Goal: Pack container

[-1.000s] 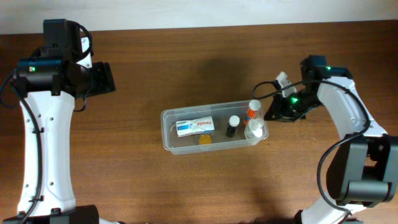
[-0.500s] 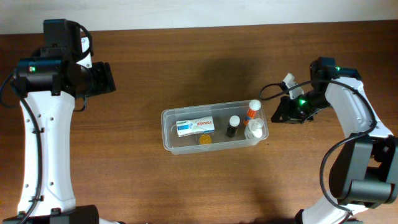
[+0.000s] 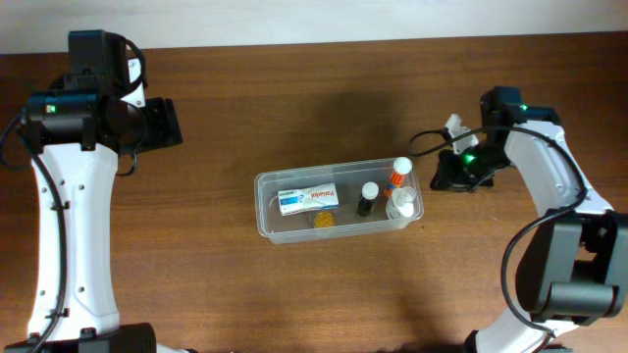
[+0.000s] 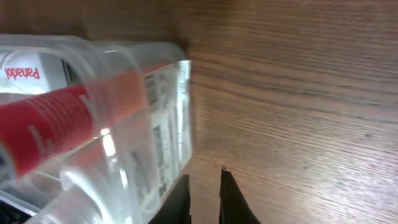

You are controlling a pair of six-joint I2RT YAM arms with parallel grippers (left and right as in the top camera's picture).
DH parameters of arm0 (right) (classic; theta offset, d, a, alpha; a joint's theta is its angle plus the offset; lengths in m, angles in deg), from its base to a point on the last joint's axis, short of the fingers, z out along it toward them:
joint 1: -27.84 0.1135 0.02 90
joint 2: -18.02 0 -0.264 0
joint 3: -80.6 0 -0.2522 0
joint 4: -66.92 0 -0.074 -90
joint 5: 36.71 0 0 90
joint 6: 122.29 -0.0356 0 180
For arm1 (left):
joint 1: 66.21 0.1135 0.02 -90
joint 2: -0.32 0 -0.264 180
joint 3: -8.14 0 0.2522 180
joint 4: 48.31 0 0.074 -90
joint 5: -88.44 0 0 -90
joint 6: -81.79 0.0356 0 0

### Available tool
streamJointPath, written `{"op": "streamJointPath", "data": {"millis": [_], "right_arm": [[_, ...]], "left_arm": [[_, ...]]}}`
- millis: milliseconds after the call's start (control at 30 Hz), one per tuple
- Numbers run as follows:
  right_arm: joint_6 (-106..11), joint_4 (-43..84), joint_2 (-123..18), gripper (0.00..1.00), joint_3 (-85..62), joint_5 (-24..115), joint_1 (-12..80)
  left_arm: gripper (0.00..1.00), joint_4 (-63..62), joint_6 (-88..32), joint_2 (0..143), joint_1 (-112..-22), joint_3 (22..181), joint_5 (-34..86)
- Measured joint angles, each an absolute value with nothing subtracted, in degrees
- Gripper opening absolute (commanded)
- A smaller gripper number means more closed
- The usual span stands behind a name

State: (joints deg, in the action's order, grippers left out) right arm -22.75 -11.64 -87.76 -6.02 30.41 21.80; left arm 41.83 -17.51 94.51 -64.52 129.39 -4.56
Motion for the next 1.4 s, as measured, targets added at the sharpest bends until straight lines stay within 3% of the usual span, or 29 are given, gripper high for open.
{"op": "streamJointPath", "data": {"millis": [433, 1300, 1400], "right_arm": [[-23.25, -11.25, -88.0, 0.09, -6.02, 31.11, 28.51], [-24.57, -9.56, -88.07, 0.13, -5.94, 31.86, 28.9], [-27.56, -9.67, -88.22, 0.18, -3.95, 36.58, 28.55]], "left_arm": [[0.7, 42.18, -17.51, 94.51, -64.52, 129.39, -4.56], [0.7, 42.2, -17.51, 94.51, -64.52, 129.39, -4.56], [0.79, 42.11, -17.42, 94.51, -64.52, 129.39, -4.56]]}}
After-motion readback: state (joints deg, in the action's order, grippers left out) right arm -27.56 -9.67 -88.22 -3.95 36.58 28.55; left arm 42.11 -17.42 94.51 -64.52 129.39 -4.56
